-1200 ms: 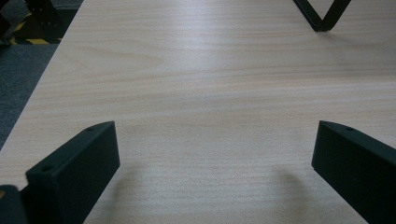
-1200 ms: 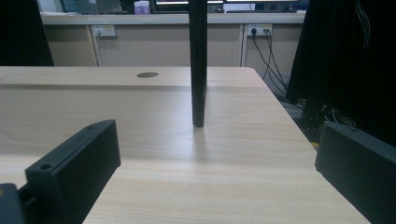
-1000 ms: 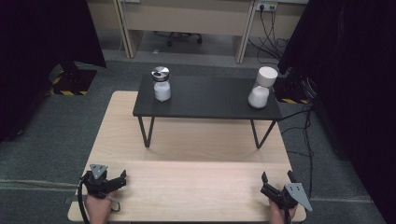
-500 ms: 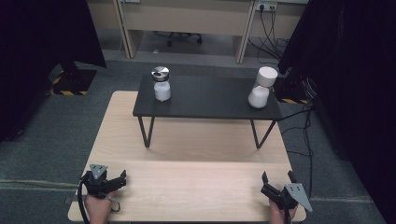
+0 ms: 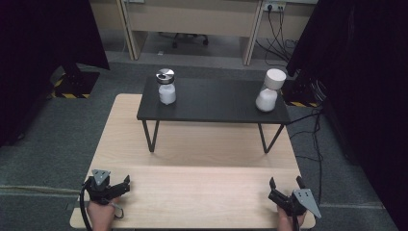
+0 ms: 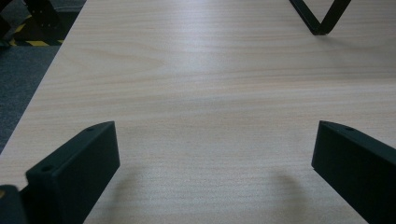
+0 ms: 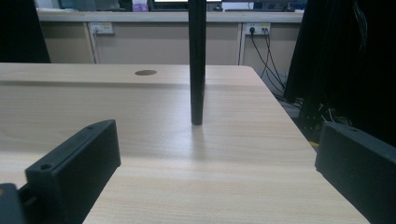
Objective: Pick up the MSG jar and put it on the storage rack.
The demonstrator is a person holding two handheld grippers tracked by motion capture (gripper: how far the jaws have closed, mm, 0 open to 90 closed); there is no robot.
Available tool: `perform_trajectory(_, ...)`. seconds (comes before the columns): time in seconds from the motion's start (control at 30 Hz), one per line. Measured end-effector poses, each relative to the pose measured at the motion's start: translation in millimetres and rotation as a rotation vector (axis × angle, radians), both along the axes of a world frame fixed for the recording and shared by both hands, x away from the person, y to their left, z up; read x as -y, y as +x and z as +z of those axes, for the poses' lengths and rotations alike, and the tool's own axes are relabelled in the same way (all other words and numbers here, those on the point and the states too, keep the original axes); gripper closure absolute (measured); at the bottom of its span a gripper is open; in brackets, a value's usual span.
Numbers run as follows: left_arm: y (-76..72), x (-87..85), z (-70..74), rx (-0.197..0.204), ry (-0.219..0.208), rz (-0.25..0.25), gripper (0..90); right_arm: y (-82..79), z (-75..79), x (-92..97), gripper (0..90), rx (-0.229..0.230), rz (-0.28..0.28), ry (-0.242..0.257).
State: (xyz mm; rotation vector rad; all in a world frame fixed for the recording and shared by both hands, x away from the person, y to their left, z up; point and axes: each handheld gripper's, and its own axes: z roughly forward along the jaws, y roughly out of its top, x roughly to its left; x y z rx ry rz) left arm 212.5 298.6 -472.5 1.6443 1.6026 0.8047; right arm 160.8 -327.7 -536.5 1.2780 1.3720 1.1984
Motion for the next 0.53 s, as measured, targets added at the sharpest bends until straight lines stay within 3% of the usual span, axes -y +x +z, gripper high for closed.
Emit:
perform_trajectory(0.2, 0.5, -0.6, 0.2, -0.002, -0.001, -0.004, 0.0, 0.3, 0.4, -1.3, 0.3, -0.003, -0.002, -0.011)
perform_trajectory(0.53, 4.2, -4.8, 1.7, -0.012, -0.021, -0.011, 0.0, 0.1, 0.3, 1.1, 0.3, -0.003, -0.003, 0.016)
